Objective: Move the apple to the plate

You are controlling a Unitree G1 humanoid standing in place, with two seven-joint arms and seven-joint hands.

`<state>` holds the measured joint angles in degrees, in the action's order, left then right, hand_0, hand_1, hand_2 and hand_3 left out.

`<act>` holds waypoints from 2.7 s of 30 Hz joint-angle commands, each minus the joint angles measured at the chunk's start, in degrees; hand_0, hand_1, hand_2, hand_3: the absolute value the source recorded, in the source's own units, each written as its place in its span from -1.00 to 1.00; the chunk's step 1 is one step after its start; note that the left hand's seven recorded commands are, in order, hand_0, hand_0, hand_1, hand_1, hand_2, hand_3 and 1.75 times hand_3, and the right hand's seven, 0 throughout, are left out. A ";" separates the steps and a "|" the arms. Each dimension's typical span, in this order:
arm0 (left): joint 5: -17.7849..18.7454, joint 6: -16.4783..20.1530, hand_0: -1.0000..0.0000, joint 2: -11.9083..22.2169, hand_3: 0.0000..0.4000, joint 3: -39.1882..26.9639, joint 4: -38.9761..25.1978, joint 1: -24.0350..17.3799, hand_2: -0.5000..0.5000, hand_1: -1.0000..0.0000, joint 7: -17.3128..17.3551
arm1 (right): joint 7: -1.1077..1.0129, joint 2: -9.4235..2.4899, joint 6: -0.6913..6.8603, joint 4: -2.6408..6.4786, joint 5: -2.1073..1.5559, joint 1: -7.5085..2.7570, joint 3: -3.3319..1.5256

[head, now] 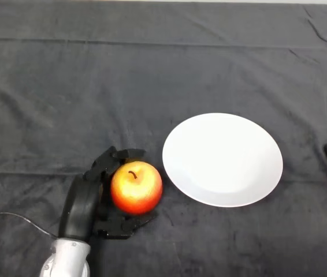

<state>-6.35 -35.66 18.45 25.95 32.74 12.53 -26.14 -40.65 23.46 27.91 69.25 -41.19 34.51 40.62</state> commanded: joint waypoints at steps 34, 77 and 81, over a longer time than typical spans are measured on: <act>-5.67 11.01 -1.00 -0.95 1.00 4.33 -14.66 8.05 0.00 -1.00 -0.46 | 0.80 1.13 0.33 -1.40 0.19 0.34 -0.16; 0.65 10.20 -1.00 -5.26 1.00 26.89 1.71 22.13 0.00 -1.00 -6.08 | 0.45 1.44 0.37 -0.65 0.11 0.63 -0.09; 0.87 10.27 -0.24 -5.19 0.24 27.36 2.06 22.54 -0.32 0.40 -6.03 | 0.42 1.46 0.36 -0.58 0.11 0.65 -0.09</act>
<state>-6.65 -24.31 12.37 51.84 32.84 32.46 -31.54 -40.52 23.46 27.91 69.24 -41.21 34.51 40.63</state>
